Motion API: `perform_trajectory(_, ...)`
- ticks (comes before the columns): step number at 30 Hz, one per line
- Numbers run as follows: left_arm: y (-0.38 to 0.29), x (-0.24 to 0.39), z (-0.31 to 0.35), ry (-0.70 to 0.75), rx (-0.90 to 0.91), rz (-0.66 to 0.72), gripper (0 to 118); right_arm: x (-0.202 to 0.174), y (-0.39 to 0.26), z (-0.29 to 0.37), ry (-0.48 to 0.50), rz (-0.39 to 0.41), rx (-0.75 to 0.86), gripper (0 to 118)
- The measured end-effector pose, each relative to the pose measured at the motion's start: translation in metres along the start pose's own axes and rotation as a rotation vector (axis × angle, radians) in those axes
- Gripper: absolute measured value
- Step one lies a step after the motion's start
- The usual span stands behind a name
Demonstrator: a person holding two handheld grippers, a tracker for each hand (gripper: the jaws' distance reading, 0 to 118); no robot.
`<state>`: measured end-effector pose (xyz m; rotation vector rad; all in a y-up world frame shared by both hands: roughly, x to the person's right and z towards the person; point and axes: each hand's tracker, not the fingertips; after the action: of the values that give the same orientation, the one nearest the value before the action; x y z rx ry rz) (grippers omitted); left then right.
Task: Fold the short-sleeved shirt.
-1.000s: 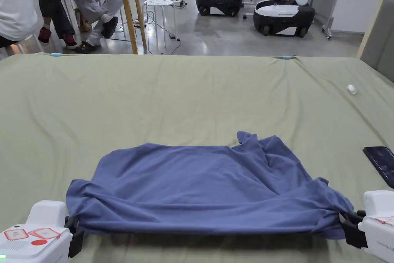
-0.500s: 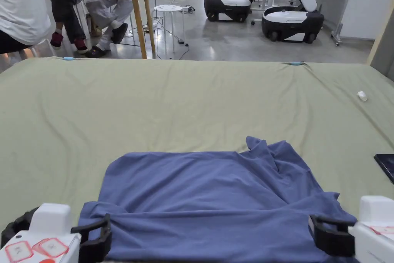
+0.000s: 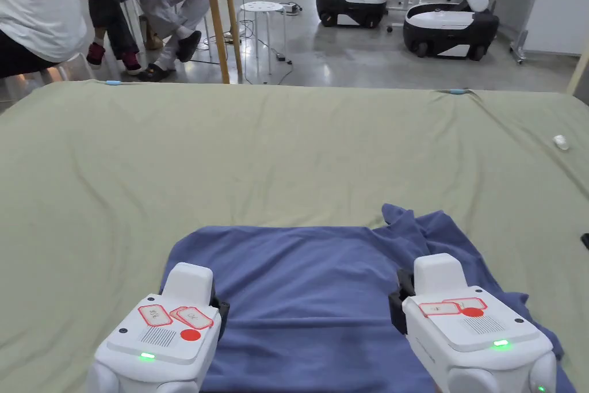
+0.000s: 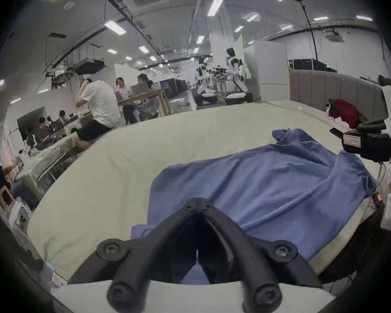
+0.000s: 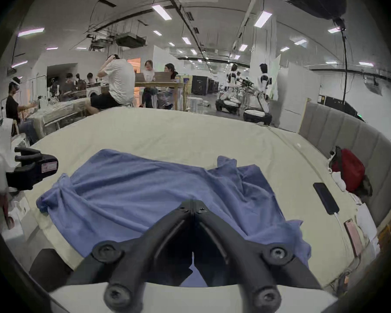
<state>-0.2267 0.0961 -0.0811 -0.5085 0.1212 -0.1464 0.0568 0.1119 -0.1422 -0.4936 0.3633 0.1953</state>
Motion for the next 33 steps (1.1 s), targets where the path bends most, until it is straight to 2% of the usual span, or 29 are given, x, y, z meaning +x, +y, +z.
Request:
perform_trajectory(11,0.042,-0.082,-0.158,0.003,-0.195,0.042,1,0.026,0.002,-0.044,-0.020,-0.008,-0.057,0)
perform_trajectory(12,0.045,-0.085,-0.171,-0.005,-0.218,0.030,19,0.031,0.002,-0.048,-0.025,-0.011,-0.063,0)
perform_trajectory(13,0.049,-0.087,-0.185,-0.005,-0.236,0.012,51,0.036,0.002,-0.051,-0.035,-0.016,-0.069,0)
perform_trajectory(14,0.050,-0.087,-0.198,-0.026,-0.256,-0.004,91,0.041,0.002,-0.055,-0.046,-0.018,-0.075,0)
perform_trajectory(15,0.051,-0.085,-0.207,-0.053,-0.287,-0.005,105,0.047,0.002,-0.059,-0.055,-0.021,-0.083,0)
perform_trajectory(16,0.050,-0.085,-0.219,-0.068,-0.311,0.002,102,0.054,0.003,-0.063,-0.065,-0.026,-0.089,0)
perform_trajectory(17,0.050,-0.085,-0.226,-0.079,-0.310,0.001,89,0.062,0.004,-0.066,-0.071,-0.034,-0.098,0)
perform_trajectory(22,0.043,-0.078,-0.257,-0.094,-0.368,-0.051,75,0.111,0.013,-0.095,-0.138,-0.045,-0.153,0)
perform_trajectory(24,0.044,-0.077,-0.251,-0.149,-0.365,0.015,50,0.136,0.016,-0.113,-0.156,-0.076,-0.198,0)
perform_trajectory(25,0.045,-0.076,-0.245,-0.135,-0.352,-0.002,36,0.152,0.017,-0.123,-0.162,-0.103,-0.211,0)
perform_trajectory(26,0.046,-0.073,-0.240,-0.131,-0.332,-0.053,7,0.164,0.018,-0.132,-0.170,-0.114,-0.219,0)
perform_trajectory(27,0.048,-0.070,-0.235,-0.109,-0.317,-0.093,5,0.173,0.019,-0.142,-0.179,-0.120,-0.229,1)
perform_trajectory(28,0.050,-0.068,-0.229,-0.108,-0.301,-0.120,5,0.183,0.020,-0.153,-0.173,-0.131,-0.254,9)
perform_trajectory(30,0.058,-0.066,-0.215,-0.112,-0.275,-0.113,5,0.198,0.022,-0.175,-0.145,-0.151,-0.314,70)
perform_trajectory(31,0.063,-0.064,-0.207,-0.117,-0.252,-0.102,5,0.202,0.022,-0.189,-0.134,-0.150,-0.360,96)
perform_trajectory(32,0.068,-0.064,-0.201,-0.114,-0.240,-0.099,5,0.204,0.021,-0.199,-0.122,-0.150,-0.379,114)
perform_trajectory(33,0.071,-0.063,-0.196,-0.115,-0.237,-0.103,5,0.206,0.021,-0.207,-0.119,-0.146,-0.389,113)
